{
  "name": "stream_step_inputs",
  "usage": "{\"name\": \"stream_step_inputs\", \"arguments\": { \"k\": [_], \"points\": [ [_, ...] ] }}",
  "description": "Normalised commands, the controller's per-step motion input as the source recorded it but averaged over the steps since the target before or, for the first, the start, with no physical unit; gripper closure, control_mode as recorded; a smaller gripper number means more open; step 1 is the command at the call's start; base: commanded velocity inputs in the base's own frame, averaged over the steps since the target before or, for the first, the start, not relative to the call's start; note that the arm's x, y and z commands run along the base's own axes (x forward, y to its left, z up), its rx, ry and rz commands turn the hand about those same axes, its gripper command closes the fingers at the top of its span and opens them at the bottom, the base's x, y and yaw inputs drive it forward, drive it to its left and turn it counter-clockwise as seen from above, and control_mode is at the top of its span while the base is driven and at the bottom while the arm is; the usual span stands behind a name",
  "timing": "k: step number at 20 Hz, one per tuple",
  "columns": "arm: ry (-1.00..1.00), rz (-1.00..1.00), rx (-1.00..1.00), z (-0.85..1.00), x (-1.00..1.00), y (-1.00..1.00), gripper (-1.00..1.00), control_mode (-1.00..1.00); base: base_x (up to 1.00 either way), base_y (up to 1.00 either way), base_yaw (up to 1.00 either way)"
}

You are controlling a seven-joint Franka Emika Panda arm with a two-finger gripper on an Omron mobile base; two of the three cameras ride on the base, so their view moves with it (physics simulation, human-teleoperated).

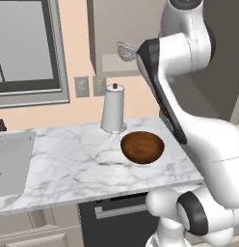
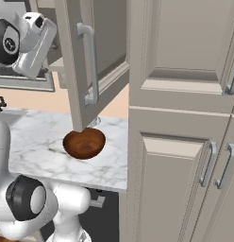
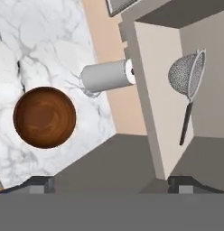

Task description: Open the cabinet and setup a tea strainer by placing it in the bowl upright.

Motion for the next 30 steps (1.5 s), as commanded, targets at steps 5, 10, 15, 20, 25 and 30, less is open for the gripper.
{"name": "stream_step_inputs", "arguments": {
  "k": [5, 10, 15, 20, 25, 30],
  "points": [
    [-0.32, 0.09, 0.51, 0.00, 0.92, -0.42, -1.00, -1.00, 0.00, 0.00, 0.00],
    [-0.05, -0.25, 0.35, 0.00, 0.53, -0.09, -1.00, -1.00, 0.00, 0.00, 0.00],
    [-0.01, -0.24, 0.01, 0.00, 0.28, 0.43, -1.00, -1.00, 0.00, 0.00, 0.00],
    [0.02, -0.03, -0.01, 0.01, 0.64, 0.31, -1.00, -1.00, 0.00, 0.00, 0.00],
    [0.02, 0.03, 0.08, 0.06, 0.78, 0.15, -1.00, -1.00, 0.00, 0.00, 0.00],
    [0.01, 0.09, 0.02, 0.02, 0.52, 0.02, -1.00, -1.00, 0.00, 0.00, 0.00]
  ]
}}
